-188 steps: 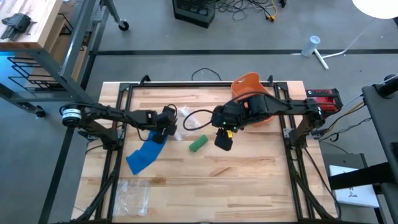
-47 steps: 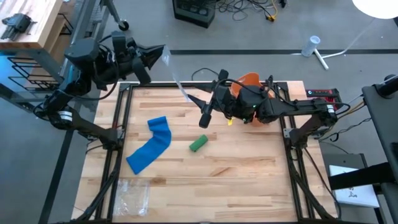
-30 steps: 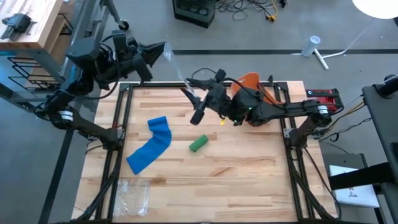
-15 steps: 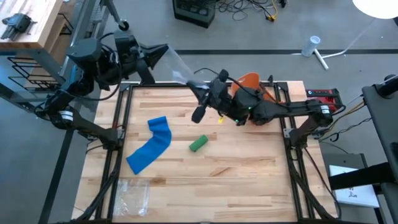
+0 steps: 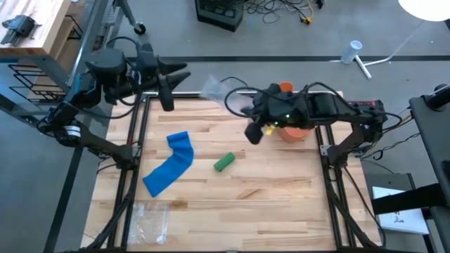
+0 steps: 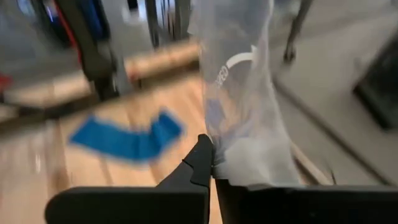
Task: Roll bandage
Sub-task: Open the right transparent zip bag
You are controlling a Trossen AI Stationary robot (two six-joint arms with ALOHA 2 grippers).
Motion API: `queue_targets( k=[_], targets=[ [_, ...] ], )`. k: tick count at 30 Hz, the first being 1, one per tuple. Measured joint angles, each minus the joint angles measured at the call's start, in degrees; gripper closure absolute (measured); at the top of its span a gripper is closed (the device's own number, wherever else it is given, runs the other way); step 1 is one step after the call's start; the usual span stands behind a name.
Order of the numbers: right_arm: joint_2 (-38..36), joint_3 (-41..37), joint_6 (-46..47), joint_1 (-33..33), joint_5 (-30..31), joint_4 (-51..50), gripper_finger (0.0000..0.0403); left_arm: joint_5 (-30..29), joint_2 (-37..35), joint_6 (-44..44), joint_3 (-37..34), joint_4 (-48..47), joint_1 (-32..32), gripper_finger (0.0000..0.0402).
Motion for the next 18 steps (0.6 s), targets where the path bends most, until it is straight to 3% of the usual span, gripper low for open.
queue_targets(
  k=[5,10,18],
  targets=[
    [0.21,0.00,6.53,0.00,-4.05,-12.36,0.0400,6.97,2.12,0.81,-0.04,0.06,-0.02,0.0211],
    [1.01,-1.22,7.23,-0.15,-7.69,-14.77,0.0400,16.52,6.33,-0.32,-0.04,0.18,-0.50,0.0165],
    [2.26,-1.76,6.27,-0.15,-12.34,-14.73,0.0400,19.72,14.80,5.18,-0.04,2.34,-1.62,0.0132]
  ],
)
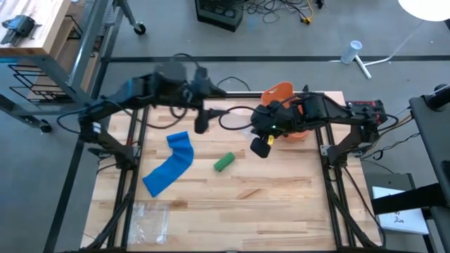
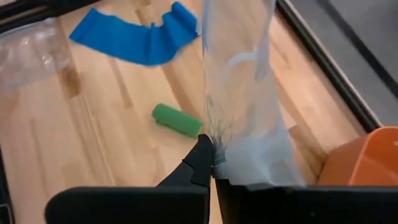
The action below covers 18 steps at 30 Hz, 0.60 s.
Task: Roll bandage
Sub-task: Open the right transparent zip bag
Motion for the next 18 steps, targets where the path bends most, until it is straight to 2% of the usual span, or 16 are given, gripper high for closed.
queue_targets(
  k=[4,14,18],
  targets=[
    [0.08,-0.04,-0.05,0.00,-0.71,0.00,0.0401,4.67,3.53,2.07,0.00,0.65,-0.07,0.0130],
    [0.08,-0.04,-1.12,0.00,-0.75,0.41,0.0400,4.79,9.54,2.13,0.00,1.51,-0.07,0.0150],
    [0.05,-0.04,-3.00,0.00,-0.75,1.59,0.0400,7.80,10.71,2.11,0.00,2.49,-0.07,0.0170]
  ],
)
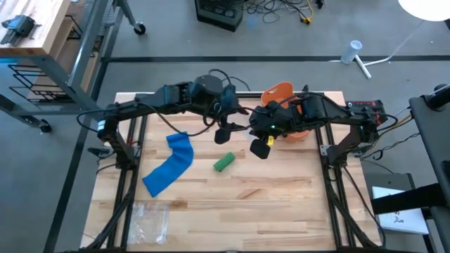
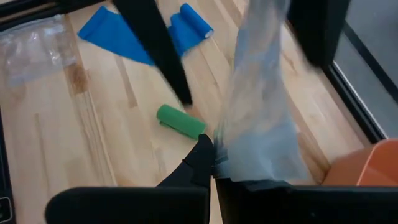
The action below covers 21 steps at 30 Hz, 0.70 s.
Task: Roll bandage
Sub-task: Open the right transparent zip bag
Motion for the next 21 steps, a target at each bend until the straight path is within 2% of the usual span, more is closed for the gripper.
queue_targets(
  k=[2,5,10,11,15,21],
  targets=[
    [0.00,0.00,-0.70,0.00,0.00,0.57,0.0401,1.04,0.27,-0.03,0.00,0.70,0.00,0.0190],
    [0.00,0.00,-1.57,-0.11,0.00,1.07,0.0401,2.35,0.40,-0.56,0.00,1.75,0.00,0.0242],
    [-0.02,0.06,-3.12,-0.22,0.52,1.75,0.0400,3.11,0.27,-0.54,0.00,2.46,-0.04,0.0370],
    [-0.02,0.32,-3.37,-0.22,0.87,1.75,0.0399,3.11,0.17,-0.43,0.00,2.52,-0.04,0.0386],
    [-0.24,3.21,-4.04,-0.12,2.00,2.05,0.0382,1.36,-1.33,-0.44,0.00,2.78,0.11,0.0393],
    [-1.89,10.52,-5.63,-0.06,4.84,3.83,0.0317,-0.65,-7.14,-2.34,0.00,7.69,1.69,0.0400]
  ],
)
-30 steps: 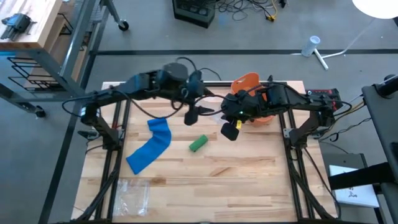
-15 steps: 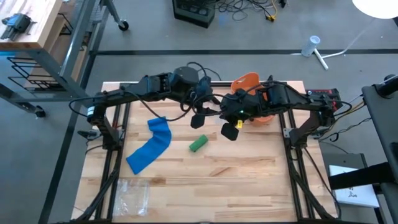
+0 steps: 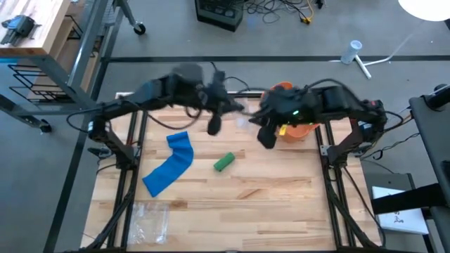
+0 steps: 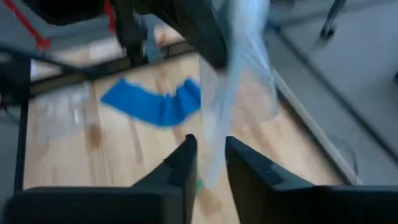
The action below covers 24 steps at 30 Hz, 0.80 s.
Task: Roll bandage
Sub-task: Open the right transparent zip bag
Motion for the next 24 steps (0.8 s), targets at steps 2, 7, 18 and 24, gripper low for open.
queue_targets(
  k=[2,7,18,24],
  targets=[
    [-0.24,2.73,-1.91,-0.03,0.41,1.39,0.0294,-0.02,-2.30,-1.36,0.00,3.57,0.70,0.0401],
    [-0.34,7.62,-14.00,-0.03,0.76,14.74,0.0248,-0.08,-6.91,-4.15,0.00,14.91,1.50,0.0401],
    [3.81,6.02,-36.16,-0.03,-0.99,48.96,0.0218,1.61,-9.66,-3.92,0.00,18.18,1.50,0.0401],
    [7.46,6.06,-29.64,-0.03,-1.36,48.91,0.0225,3.81,-9.44,-4.81,0.00,18.13,1.34,0.0401]
  ],
)
